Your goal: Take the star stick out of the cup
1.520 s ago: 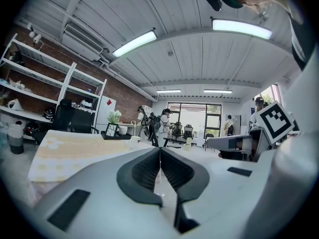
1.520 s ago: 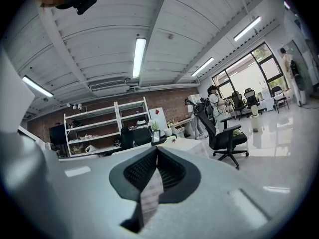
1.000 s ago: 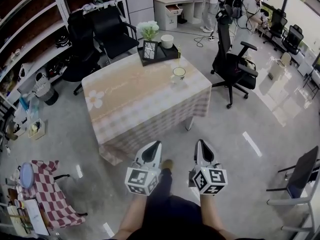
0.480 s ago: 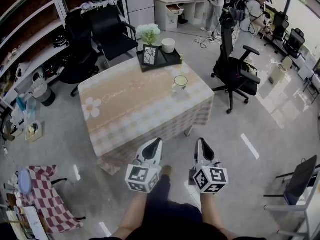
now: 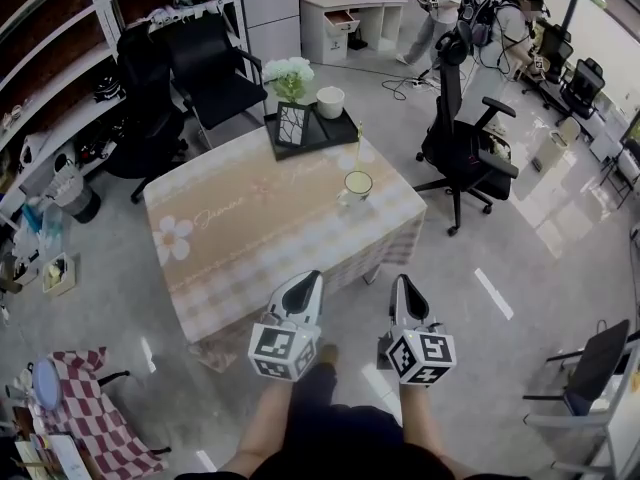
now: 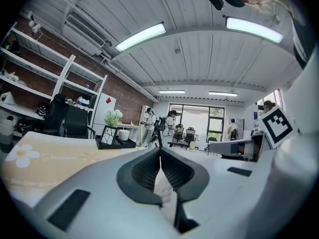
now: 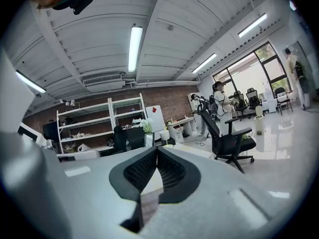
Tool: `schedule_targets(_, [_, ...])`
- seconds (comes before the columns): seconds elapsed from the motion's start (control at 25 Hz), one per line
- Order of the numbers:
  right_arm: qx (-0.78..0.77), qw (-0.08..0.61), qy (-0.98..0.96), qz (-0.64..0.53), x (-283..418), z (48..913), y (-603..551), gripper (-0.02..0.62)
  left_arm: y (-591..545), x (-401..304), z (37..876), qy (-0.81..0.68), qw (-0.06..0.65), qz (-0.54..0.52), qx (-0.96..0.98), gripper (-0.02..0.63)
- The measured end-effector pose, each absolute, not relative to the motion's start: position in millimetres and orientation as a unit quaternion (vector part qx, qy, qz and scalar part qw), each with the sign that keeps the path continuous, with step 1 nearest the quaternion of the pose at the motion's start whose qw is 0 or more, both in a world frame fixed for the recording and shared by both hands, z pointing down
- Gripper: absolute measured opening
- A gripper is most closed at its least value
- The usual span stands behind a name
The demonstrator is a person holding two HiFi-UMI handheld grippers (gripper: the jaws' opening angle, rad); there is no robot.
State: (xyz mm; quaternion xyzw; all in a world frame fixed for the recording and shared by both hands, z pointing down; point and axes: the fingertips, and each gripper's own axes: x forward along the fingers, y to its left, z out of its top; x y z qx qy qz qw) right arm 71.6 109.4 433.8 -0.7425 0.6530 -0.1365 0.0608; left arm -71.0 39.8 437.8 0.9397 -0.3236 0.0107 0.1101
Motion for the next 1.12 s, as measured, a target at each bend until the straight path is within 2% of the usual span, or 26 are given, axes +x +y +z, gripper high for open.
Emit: schedule_targets(1.12, [-0.742,0.065,0.653,-0.138,99,438,8,0.003,-60,-34,448,-0.307,0.111,0.025,0.945,0.012])
